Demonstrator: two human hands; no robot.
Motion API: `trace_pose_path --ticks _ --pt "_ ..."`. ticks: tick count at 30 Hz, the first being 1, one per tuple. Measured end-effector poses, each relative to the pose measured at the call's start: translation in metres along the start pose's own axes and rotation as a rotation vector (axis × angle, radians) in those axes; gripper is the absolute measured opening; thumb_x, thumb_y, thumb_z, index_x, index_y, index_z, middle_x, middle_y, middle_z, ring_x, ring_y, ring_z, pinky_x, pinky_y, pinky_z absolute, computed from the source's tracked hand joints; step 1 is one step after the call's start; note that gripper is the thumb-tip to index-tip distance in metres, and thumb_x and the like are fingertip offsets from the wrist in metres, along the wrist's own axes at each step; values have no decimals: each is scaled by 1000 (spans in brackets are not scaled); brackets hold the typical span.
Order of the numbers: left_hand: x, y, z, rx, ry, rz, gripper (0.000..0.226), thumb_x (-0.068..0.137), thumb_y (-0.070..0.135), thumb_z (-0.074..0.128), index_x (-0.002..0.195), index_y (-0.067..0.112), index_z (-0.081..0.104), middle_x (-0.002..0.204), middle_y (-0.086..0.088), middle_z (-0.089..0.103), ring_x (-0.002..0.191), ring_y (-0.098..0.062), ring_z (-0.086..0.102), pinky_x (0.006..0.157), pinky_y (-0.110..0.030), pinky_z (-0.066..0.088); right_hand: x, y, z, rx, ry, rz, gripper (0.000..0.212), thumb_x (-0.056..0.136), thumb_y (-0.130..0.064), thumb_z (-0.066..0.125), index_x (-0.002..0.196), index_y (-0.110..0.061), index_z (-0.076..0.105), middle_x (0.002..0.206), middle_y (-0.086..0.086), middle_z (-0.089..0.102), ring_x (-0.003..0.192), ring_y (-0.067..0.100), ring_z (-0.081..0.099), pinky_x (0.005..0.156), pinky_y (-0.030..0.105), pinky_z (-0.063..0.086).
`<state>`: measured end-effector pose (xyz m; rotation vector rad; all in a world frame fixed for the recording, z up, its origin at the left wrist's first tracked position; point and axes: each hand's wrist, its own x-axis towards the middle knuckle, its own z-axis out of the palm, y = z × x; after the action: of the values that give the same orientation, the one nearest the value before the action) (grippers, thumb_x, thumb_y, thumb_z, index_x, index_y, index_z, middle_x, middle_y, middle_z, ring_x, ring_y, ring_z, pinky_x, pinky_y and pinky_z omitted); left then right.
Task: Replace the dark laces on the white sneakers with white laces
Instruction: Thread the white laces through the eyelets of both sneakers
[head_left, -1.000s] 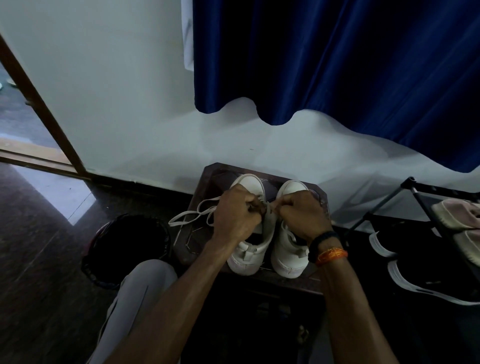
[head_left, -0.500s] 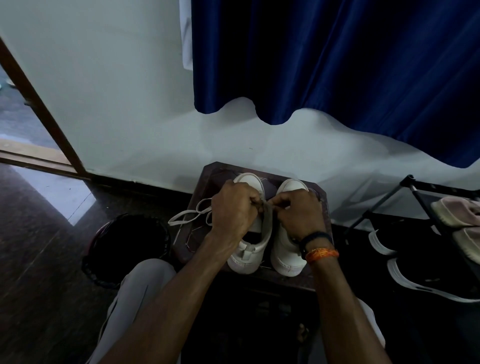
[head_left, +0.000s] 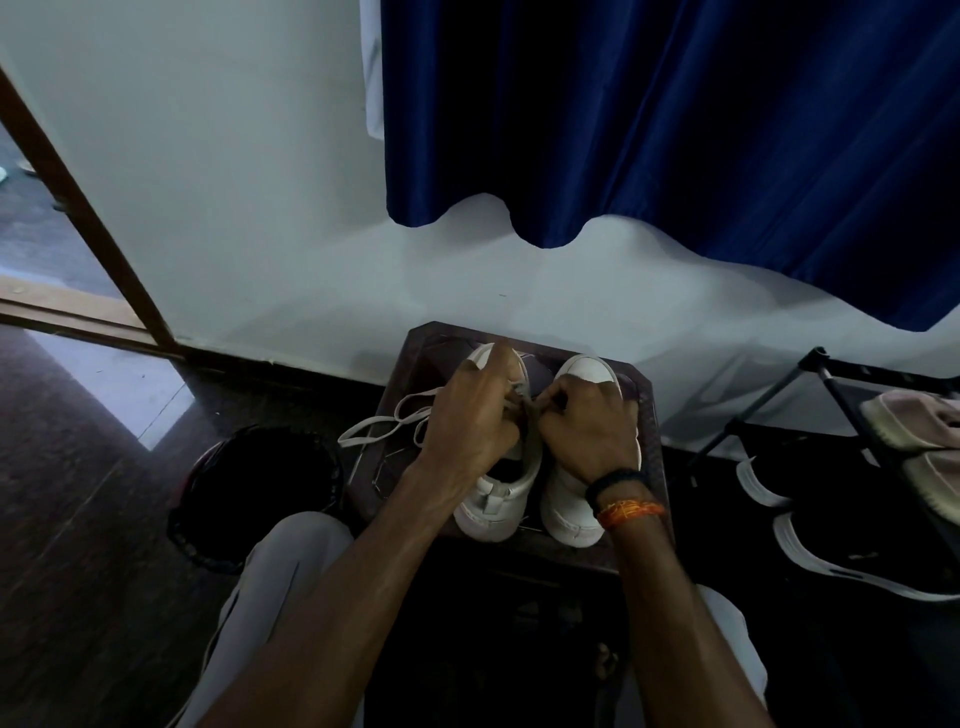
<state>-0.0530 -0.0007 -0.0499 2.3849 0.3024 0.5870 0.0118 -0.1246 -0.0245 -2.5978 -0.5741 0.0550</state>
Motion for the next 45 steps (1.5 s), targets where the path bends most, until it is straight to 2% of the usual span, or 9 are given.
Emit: trace_pose_path --ticks 4,10,19,24,28,32,37,42,45 --pt "-3 -2 -2 -64 24 34 30 71 5 66 97 13 53 86 -2 69 83 -23 58 62 -45 52 -1 -2 -1 24 -23 44 20 91 -23 53 101 -14 68 111 10 68 115 34 53 99 44 32" --pt "-5 -1 4 -99 70 -2 33 68 0 67 94 15 55 79 4 67 86 -20 60 62 -43 53 -4 1 -6 179 -77 7 31 74 -36 47 85 -29 76 97 -2 75 104 28 63 98 49 46" --pt "-21 4 4 9 186 64 26 70 9 52 96 9 54 88 -5 61 84 -28 47 61 -41 40 -10 -1 -6 299 224 7 20 74 -10 56 70 -26 67 84 -2 72 88 24 67 80 33 52" --pt "-25 10 1 57 296 50 26 66 13 37 83 6 55 90 -12 54 78 -31 46 69 -42 39 -22 -12 -23 956 337 220 14 98 -16 48 93 -6 57 88 6 77 96 27 71 95 41 53" --pt "-26 6 6 73 316 -65 20 68 4 57 88 5 56 98 -13 53 82 -34 51 69 -45 45 -30 -20 -43 1399 230 281 14 105 -7 36 100 -8 49 62 3 65 59 24 66 60 34 59" --pt "-26 5 8 76 300 -126 28 66 -1 68 88 9 53 99 -10 52 85 -32 54 64 -43 44 -34 -3 -58 1056 158 293 29 92 3 37 81 -13 59 60 2 52 42 9 42 40 18 32" --pt "-26 4 9 17 323 -150 28 70 -3 68 90 8 52 100 -9 51 85 -32 55 60 -34 32 -33 -1 -62 321 -5 21 17 87 -18 61 75 -26 70 81 -7 74 85 14 67 78 27 51" --pt "-26 4 10 -32 321 -201 31 68 -4 64 93 6 49 100 -12 50 89 -38 53 61 -38 34 -17 -20 -45 -104 -214 -133 22 91 -28 64 104 -14 75 111 7 71 105 26 63 87 32 49" --pt "-26 5 10 -57 336 -264 33 66 0 64 96 3 50 104 -14 50 92 -38 52 63 -40 38 -8 -17 -40 -66 -284 -62 25 88 -32 69 93 -9 79 98 11 75 96 29 69 86 42 56"
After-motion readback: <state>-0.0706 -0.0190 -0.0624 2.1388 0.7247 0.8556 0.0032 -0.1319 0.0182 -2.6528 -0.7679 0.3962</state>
